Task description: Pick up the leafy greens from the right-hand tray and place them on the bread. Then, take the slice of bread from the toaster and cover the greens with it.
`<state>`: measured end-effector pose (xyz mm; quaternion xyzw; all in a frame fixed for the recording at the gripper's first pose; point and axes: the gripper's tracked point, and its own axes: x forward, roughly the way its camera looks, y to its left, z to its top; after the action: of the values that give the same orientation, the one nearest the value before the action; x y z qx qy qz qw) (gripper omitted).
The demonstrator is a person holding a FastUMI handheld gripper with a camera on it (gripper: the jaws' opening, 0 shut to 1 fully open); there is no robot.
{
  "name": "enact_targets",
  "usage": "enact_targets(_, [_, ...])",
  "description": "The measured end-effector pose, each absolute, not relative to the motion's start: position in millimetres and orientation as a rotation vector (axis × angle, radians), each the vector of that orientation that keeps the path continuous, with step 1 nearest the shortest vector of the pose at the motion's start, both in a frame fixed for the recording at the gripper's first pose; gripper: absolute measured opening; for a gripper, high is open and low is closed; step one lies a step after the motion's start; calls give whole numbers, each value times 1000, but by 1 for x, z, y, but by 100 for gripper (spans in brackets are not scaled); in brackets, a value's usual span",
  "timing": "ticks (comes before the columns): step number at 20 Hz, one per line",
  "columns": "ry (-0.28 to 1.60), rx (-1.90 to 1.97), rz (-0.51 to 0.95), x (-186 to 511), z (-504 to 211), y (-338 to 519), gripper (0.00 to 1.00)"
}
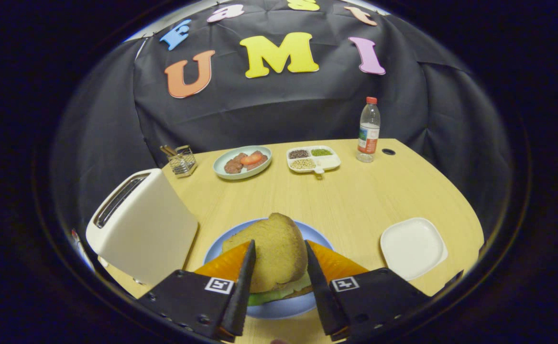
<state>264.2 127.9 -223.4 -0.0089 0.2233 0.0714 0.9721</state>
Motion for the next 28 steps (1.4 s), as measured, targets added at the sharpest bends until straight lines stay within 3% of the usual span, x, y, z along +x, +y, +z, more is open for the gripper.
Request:
enact_targets(2, [441,-30,139,268,-220,120,71])
enact_targets(11, [336,-63,163,255,-160,108,83])
enact_targets(14, [248,-77,134,240,-116,97,96])
enact_targets(21, [59,-78,82,173,-23,69,96])
enact_targets(28, [29,-93,60,120,-14,49,96])
